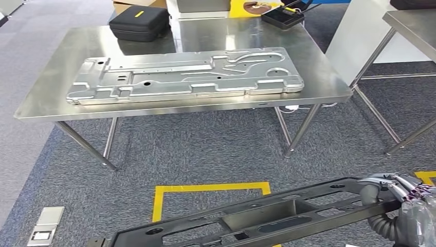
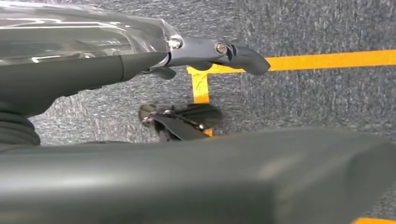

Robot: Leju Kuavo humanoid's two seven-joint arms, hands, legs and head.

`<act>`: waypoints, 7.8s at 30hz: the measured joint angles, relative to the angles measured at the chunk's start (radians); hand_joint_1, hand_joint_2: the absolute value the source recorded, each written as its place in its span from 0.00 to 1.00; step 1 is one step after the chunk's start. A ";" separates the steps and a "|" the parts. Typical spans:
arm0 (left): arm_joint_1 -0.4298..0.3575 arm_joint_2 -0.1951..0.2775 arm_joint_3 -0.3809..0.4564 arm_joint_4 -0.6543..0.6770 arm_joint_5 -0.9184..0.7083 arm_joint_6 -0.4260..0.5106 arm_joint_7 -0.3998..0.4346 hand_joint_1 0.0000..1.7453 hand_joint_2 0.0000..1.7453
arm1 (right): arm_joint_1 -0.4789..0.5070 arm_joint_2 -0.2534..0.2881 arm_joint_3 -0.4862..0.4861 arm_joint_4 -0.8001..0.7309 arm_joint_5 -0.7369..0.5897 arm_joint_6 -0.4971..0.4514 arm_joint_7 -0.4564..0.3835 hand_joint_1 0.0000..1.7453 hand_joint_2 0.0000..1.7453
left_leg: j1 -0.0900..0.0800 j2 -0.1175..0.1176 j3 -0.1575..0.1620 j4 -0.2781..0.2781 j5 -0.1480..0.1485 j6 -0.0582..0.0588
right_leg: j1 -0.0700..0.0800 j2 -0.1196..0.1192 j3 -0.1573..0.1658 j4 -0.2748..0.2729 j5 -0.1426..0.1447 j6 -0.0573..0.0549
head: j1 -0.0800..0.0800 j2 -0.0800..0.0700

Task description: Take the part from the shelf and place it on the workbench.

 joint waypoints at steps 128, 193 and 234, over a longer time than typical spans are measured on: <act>-0.001 0.005 0.000 0.000 -0.008 -0.002 -0.006 0.00 1.00 | -0.038 0.093 0.015 0.022 0.027 0.034 -0.021 1.00 1.00 | 0.002 -0.003 -0.011 -0.073 0.133 0.003 | -0.001 0.006 0.046 0.023 -0.058 0.011 | -0.004 0.000; -0.035 0.006 -0.015 0.000 -0.043 -0.013 -0.012 0.00 1.00 | -0.416 -0.073 -0.264 0.130 0.258 0.083 0.166 1.00 1.00 | -0.005 -0.006 0.036 -0.165 0.122 0.016 | 0.003 0.008 0.042 0.010 -0.052 0.029 | -0.005 0.000; -0.065 -0.010 -0.066 0.000 -0.060 -0.016 0.012 0.00 1.00 | -1.088 -0.094 0.038 0.863 0.329 0.136 0.265 1.00 1.00 | -0.005 -0.007 0.037 -0.165 0.123 0.017 | 0.004 0.008 0.043 0.010 -0.051 0.030 | -0.005 0.000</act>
